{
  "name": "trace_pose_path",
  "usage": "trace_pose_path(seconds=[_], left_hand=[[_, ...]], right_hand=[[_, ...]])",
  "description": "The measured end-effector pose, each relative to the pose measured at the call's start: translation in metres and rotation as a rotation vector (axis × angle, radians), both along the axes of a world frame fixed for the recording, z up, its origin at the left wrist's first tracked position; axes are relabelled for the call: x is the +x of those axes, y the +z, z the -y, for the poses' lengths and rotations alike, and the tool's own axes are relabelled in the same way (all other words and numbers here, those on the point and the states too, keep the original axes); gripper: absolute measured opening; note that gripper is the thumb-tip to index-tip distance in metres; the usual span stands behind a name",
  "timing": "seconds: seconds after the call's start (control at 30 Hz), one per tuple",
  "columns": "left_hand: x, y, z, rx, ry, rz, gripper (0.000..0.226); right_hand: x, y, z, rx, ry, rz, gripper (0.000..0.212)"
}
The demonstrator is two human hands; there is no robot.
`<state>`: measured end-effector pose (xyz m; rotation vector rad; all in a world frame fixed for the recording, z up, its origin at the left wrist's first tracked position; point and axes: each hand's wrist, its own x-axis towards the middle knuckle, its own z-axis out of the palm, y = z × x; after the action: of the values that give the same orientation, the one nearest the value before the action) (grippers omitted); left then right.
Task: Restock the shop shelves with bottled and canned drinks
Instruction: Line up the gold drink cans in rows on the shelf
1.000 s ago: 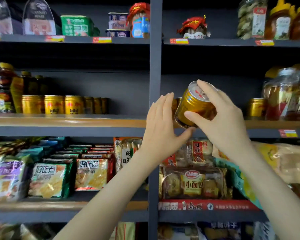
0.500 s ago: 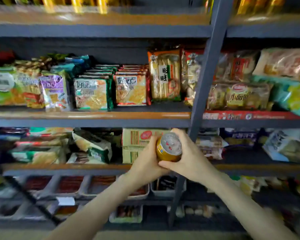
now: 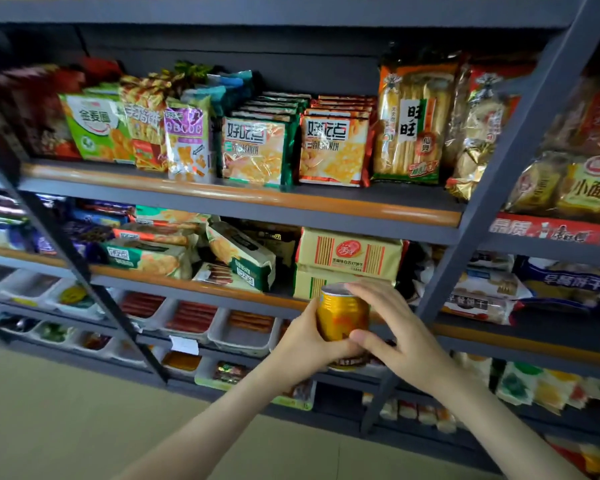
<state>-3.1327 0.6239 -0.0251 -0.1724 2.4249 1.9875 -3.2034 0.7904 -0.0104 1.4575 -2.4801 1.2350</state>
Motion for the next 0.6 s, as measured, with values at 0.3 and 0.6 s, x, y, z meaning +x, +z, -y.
trace_pose_path(seconds=[0.3, 0.6], left_hand=[[0.003, 0.009, -0.022, 0.927, 0.141, 0.385, 0.044], [-0.008, 0.005, -0.021, 0.937, 0.154, 0.494, 0.056]], right_hand=[[0.000, -0.006, 0.003, 0.238, 0.128, 0.222, 0.101], [-0.003, -0.011, 0.000, 0.157, 0.044, 0.262, 0.093]])
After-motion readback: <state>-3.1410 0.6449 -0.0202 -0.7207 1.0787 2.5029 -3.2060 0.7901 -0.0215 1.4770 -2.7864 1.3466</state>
